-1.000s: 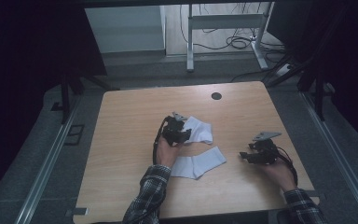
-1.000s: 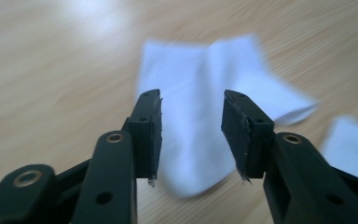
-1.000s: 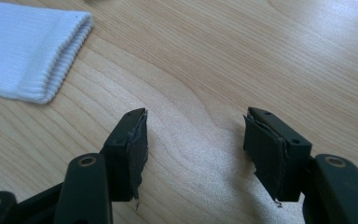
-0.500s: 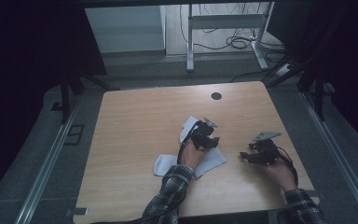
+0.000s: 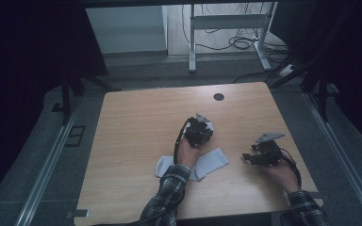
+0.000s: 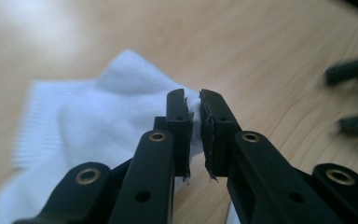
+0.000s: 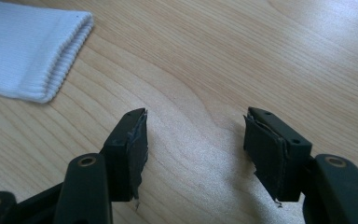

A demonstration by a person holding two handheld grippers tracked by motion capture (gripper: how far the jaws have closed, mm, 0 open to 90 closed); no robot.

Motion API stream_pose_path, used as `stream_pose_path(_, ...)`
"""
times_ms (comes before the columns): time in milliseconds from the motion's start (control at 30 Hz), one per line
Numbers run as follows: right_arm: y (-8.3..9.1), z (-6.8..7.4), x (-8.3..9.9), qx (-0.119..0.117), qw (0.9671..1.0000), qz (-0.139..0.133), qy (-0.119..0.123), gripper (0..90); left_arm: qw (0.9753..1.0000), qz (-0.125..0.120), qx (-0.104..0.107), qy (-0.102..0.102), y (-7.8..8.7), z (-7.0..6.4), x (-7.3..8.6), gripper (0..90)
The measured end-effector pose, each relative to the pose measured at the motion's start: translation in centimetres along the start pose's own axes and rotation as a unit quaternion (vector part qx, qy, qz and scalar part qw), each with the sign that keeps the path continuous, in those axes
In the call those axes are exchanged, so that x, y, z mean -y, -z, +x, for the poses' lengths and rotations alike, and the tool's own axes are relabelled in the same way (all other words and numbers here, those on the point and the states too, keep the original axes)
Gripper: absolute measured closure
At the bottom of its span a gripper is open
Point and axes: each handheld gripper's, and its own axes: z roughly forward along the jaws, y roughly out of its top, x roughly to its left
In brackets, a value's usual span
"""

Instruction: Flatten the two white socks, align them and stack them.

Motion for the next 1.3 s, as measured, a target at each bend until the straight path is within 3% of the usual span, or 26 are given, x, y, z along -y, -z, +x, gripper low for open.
stream_pose_path(133, 0.0, 0.0, 0.0, 0.003, 1.0, 0.001, 0.002, 38.6, 0.9988, -0.042, -0.005, 0.025, 3.1, 1.4, -0.9, 81.9)
stream_pose_path(233, 0.0, 0.0, 0.0, 0.003, 1.0, 0.001, 0.001, 38.5, 0.9974, -0.051, -0.025, 0.044, 4.8, 3.2, -0.6, 81.6)
stream_pose_path(333, 0.0, 0.0, 0.0, 0.002, 1.0, 0.0, 0.001, 38.5, 0.9962, -0.042, -0.041, 0.065, 5.2, 4.8, 0.4, 81.4)
stream_pose_path(467, 0.0, 0.0, 0.0, 0.003, 1.0, -0.001, 0.0, 38.5, 0.9944, -0.015, -0.064, 0.083, 4.4, 6.5, 2.6, 81.2)
stream_pose_path(733, -0.1, 0.1, 0.0, 0.004, 1.0, -0.002, -0.001, 38.5, 0.9906, 0.039, -0.097, 0.088, 2.9, 8.0, 5.4, 79.3)
stream_pose_path(867, -0.1, 0.1, 0.0, 0.004, 1.0, -0.002, -0.001, 38.4, 0.9892, 0.054, -0.108, 0.083, 2.9, 8.1, 5.6, 71.5)
stream_pose_path(967, -0.1, 0.1, 0.0, 0.005, 1.0, -0.002, -0.001, 38.4, 0.9882, 0.041, -0.127, 0.075, 3.6, 7.9, 4.9, 58.6)
stream_pose_path(1100, -0.1, 0.1, 0.0, 0.005, 1.0, -0.003, -0.001, 38.4, 0.9922, 0.01, -0.111, 0.055, 4.5, 6.8, 3.2, 57.0)
stream_pose_path(1233, -0.1, 0.1, 0.0, 0.005, 1.0, -0.003, -0.001, 38.0, 0.9971, -0.015, -0.045, 0.059, 4.1, 5.8, 1.9, 59.4)
stream_pose_path(1300, -0.1, 0.1, 0.0, 0.005, 1.0, -0.003, 0.0, 38.0, 0.9983, -0.002, -0.036, 0.045, 3.3, 5.1, 1.6, 60.2)
